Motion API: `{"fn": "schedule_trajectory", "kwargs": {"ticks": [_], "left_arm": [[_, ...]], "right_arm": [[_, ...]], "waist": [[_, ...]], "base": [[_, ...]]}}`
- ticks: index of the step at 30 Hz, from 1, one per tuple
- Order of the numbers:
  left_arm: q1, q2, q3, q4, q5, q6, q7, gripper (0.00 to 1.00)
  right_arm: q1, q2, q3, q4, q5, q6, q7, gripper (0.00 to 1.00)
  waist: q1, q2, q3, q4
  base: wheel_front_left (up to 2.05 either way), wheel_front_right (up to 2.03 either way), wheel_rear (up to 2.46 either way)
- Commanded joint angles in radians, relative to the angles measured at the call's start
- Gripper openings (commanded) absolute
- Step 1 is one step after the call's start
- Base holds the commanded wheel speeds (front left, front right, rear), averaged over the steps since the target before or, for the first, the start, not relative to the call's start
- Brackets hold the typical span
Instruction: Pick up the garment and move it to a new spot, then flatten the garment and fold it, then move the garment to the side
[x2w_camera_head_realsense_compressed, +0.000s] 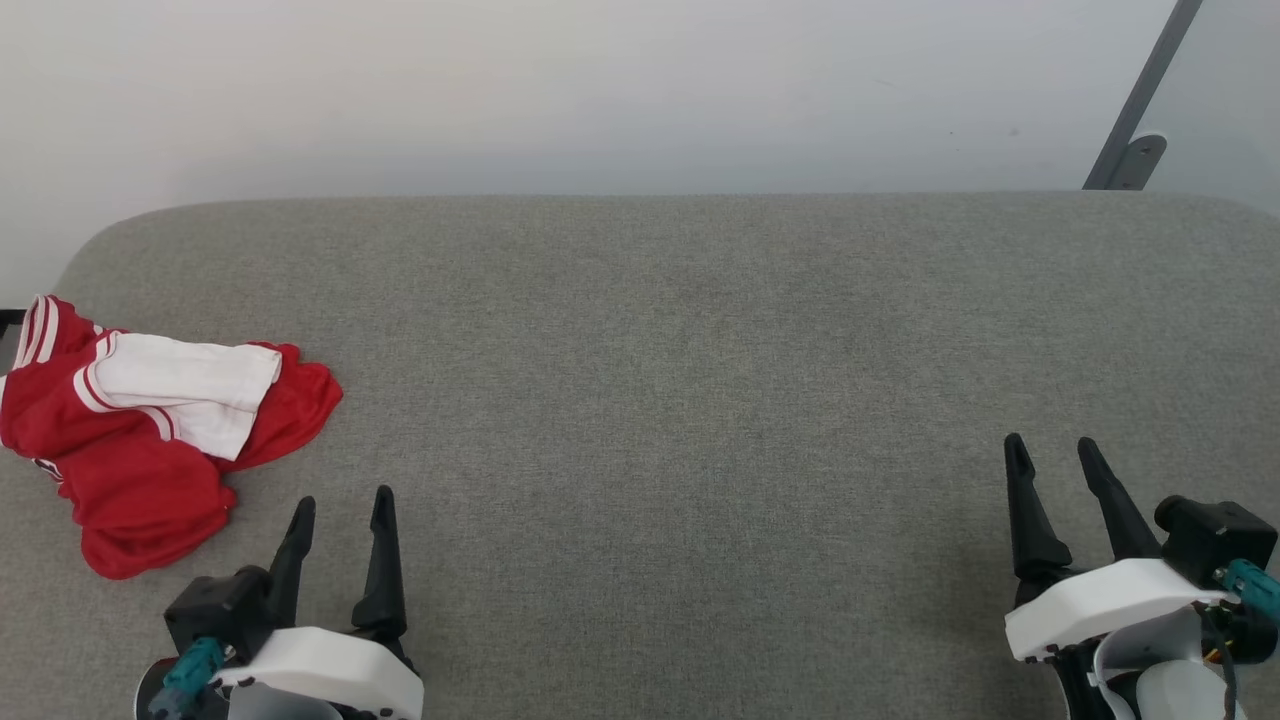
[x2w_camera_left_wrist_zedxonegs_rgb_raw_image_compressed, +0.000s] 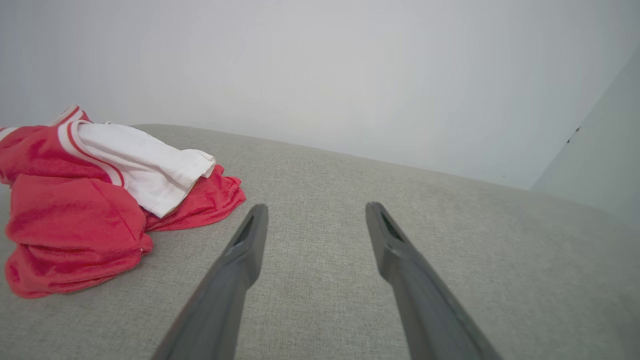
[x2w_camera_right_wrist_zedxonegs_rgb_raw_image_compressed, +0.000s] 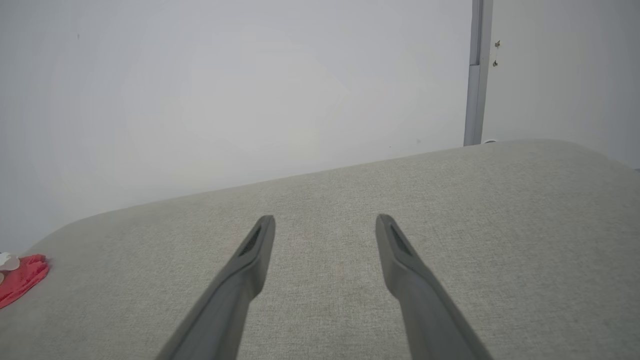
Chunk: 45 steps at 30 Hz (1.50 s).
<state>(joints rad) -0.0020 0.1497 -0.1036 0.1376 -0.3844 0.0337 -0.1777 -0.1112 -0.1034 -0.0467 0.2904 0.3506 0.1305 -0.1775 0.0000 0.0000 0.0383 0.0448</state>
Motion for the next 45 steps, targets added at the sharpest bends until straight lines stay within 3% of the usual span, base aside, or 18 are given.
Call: {"fn": "schedule_trajectory", "kwargs": {"ticks": [1, 9, 19, 29, 37, 45], "left_arm": [[0.004, 0.003, -0.002, -0.004, 0.032, -0.006, -0.012, 1.00], [0.009, -0.006, 0.007, -0.008, 0.085, -0.018, -0.027, 1.00], [0.013, -0.037, 0.068, 0.007, 0.125, -0.085, -0.047, 1.00], [0.003, -0.061, 0.105, 0.037, 0.204, -0.132, -0.066, 1.00], [-0.003, -0.075, 0.142, 0.044, 0.275, -0.142, -0.083, 1.00], [0.033, -0.091, 0.174, 0.038, 0.305, -0.124, -0.089, 1.00]], "right_arm": [[0.002, 0.001, -0.005, -0.016, -0.029, 0.000, -0.012, 1.00], [0.015, 0.013, -0.014, -0.018, -0.079, 0.000, -0.028, 1.00], [0.015, 0.026, -0.030, -0.020, -0.056, 0.000, -0.048, 1.00], [0.012, 0.024, -0.034, -0.027, -0.109, 0.000, -0.067, 1.00], [0.010, 0.027, 0.007, -0.030, -0.160, 0.000, -0.084, 1.00], [-0.008, 0.035, 0.088, -0.008, -0.168, 0.000, -0.089, 1.00]], "waist": [[0.0000, 0.0000, 0.000, 0.000], [0.0000, 0.0000, 0.002, 0.003], [0.0000, 0.0000, 0.004, 0.008], [0.0000, 0.0000, 0.007, 0.028], [0.0000, 0.0000, 0.008, 0.126], [0.0000, 0.0000, 0.001, 0.269]], "base": [[0.00, 0.00, 0.00], [0.00, 0.00, 0.00], [0.00, 0.00, 0.00], [0.00, 0.00, 0.00], [0.00, 0.00, 0.00], [0.00, 0.00, 0.00]]}}
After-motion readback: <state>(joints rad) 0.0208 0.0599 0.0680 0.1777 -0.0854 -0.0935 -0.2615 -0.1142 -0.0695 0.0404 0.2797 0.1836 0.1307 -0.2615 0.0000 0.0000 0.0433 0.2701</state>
